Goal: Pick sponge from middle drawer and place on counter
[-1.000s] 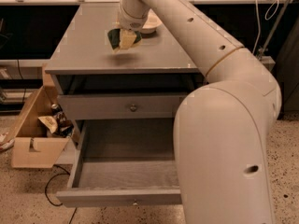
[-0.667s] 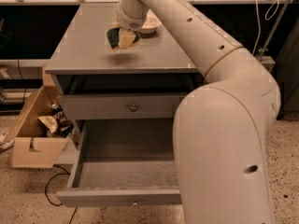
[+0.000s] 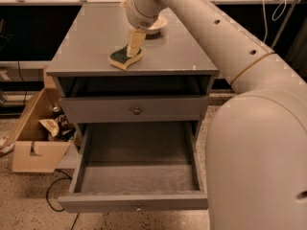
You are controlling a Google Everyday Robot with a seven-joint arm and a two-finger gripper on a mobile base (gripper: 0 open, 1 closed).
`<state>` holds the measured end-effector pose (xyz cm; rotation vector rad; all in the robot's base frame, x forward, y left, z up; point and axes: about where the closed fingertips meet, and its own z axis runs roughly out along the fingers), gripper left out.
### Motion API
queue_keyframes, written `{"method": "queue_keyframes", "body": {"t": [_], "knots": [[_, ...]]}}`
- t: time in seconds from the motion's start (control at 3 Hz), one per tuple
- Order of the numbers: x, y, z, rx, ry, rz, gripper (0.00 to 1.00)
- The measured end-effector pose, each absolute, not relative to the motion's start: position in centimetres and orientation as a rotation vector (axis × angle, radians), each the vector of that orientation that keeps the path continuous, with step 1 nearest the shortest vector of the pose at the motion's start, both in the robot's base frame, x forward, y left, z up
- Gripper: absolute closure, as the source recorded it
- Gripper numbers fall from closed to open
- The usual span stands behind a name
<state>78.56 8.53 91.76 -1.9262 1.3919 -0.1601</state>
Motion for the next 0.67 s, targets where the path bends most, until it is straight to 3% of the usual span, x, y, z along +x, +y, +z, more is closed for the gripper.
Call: {"method": "queue_keyframes", "body": {"t": [0.67], "knots": [[77.4, 5.6, 94.1, -1.842, 1.405, -0.216, 0.00]]}}
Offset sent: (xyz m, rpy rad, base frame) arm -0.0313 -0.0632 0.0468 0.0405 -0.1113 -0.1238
